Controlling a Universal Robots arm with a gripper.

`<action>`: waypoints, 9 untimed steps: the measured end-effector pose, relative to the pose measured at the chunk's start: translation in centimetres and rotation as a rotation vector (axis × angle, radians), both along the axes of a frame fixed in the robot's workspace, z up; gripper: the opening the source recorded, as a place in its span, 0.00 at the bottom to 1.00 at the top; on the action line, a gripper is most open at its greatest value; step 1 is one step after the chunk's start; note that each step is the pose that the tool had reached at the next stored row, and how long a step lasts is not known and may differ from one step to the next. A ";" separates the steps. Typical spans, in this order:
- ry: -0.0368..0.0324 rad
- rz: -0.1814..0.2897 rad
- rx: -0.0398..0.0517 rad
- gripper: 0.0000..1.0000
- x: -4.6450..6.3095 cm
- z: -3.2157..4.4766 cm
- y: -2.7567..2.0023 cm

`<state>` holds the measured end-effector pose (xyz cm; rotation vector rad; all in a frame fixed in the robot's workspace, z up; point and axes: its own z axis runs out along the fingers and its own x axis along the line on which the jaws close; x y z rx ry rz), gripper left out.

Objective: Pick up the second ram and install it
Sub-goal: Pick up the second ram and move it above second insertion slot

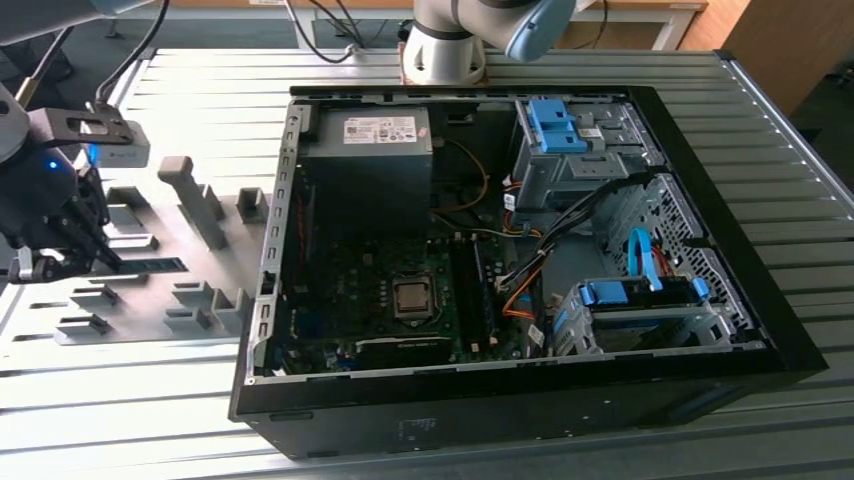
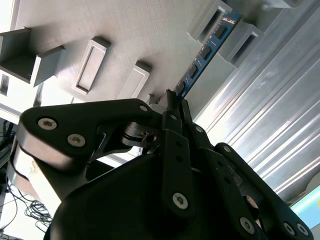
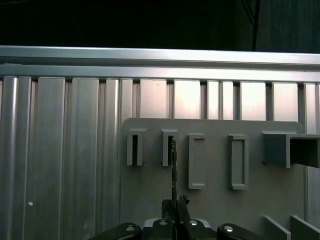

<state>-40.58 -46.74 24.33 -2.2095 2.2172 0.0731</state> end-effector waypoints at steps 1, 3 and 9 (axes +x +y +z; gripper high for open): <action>0.0000 0.000 0.0000 0.14 0.0 0.12 0.00; -0.0001 0.000 0.0001 0.14 0.0 0.38 0.00; 0.0000 0.000 0.0000 0.14 0.0 1.41 0.01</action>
